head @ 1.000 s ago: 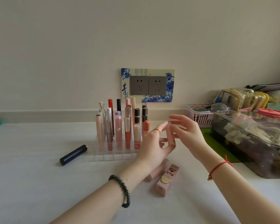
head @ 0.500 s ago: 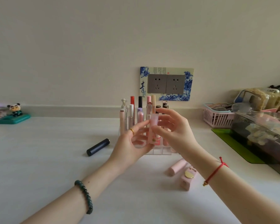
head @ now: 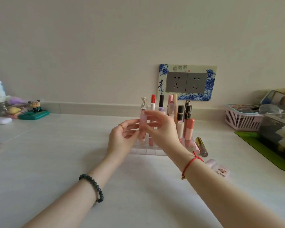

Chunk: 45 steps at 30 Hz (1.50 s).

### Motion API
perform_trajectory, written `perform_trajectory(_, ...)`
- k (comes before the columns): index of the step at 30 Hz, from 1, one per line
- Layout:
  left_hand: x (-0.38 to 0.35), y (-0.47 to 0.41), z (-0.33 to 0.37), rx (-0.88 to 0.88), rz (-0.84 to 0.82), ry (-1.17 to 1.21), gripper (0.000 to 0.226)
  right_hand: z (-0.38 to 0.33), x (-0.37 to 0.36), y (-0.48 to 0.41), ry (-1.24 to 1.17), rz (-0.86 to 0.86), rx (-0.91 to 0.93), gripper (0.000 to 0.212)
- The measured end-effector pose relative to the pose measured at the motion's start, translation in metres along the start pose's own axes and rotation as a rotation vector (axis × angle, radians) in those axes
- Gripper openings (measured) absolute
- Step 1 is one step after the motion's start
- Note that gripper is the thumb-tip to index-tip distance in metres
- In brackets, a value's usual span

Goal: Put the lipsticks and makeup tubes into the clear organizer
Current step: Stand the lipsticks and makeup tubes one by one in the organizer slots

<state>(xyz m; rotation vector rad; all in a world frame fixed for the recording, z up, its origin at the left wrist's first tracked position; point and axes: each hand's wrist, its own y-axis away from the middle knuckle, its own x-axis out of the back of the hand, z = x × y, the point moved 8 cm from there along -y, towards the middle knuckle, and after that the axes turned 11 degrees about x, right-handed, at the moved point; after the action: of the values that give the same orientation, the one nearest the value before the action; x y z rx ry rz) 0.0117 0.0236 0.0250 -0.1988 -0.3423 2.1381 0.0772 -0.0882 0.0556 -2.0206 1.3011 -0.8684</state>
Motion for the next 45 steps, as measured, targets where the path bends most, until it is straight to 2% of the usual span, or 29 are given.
perform_trajectory(10,0.005,-0.004,-0.014,0.052,0.022,-0.042,0.026,0.006,-0.005,0.009,0.082,-0.023,0.032,0.025)
perform_trajectory(20,0.002,-0.006,-0.025,0.097,-0.019,-0.154,0.022,0.018,-0.001,0.019,0.13,-0.034,-0.021,0.021)
perform_trajectory(34,0.006,-0.006,-0.026,0.08,-0.011,-0.266,0.03,0.022,-0.01,0.023,0.18,-0.069,-0.027,0.018)
perform_trajectory(37,0.007,-0.006,-0.025,0.075,-0.02,-0.29,0.024,0.021,-0.011,0.023,0.198,-0.08,-0.019,0.02)
perform_trajectory(41,0.017,-0.008,-0.019,0.061,0.014,-0.351,0.022,0.013,-0.009,0.021,0.266,-0.101,0.01,0.025)
perform_trajectory(45,0.044,-0.012,-0.008,0.024,0.12,-0.42,0.021,-0.003,-0.008,0.016,0.267,-0.107,0.047,0.027)
